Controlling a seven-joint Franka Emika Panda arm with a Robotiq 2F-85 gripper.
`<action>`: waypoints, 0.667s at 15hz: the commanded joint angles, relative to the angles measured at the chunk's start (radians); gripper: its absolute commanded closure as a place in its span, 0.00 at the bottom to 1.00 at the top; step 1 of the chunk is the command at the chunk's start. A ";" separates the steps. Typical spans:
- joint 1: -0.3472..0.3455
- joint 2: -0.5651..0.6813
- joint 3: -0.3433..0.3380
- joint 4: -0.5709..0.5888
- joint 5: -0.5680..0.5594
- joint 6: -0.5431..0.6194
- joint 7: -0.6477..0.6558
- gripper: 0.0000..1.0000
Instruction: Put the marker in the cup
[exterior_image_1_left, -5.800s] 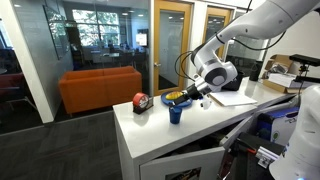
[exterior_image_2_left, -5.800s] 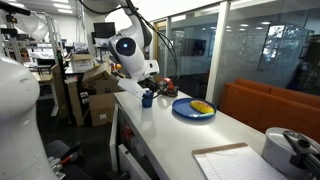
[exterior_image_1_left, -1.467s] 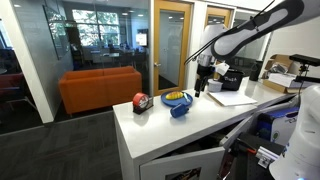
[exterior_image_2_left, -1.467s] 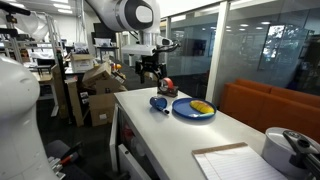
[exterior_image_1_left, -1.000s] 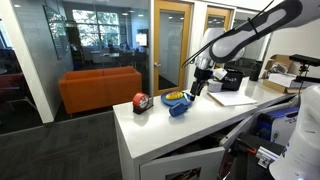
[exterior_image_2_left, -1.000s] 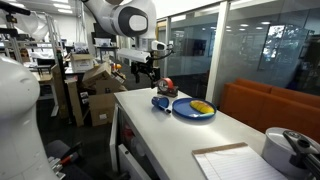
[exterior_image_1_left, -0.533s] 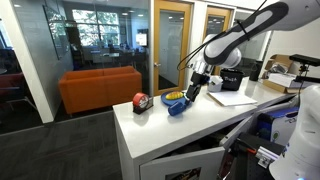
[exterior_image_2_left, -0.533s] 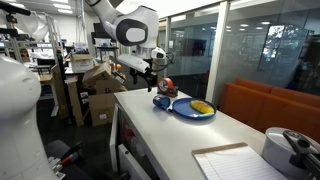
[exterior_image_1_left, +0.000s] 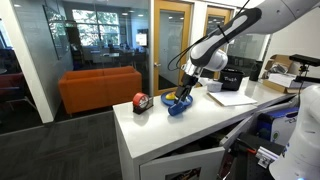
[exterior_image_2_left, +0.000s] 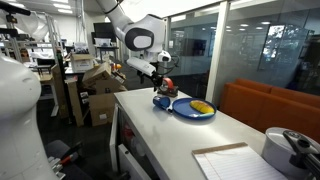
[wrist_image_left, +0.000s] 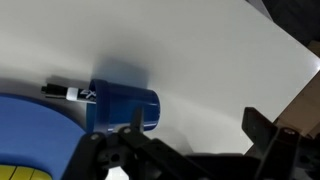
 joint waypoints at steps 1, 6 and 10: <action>-0.035 0.066 0.044 0.060 0.019 0.036 -0.029 0.00; -0.087 0.156 0.059 0.123 0.010 0.069 -0.022 0.00; -0.139 0.200 0.068 0.166 0.001 0.071 -0.015 0.00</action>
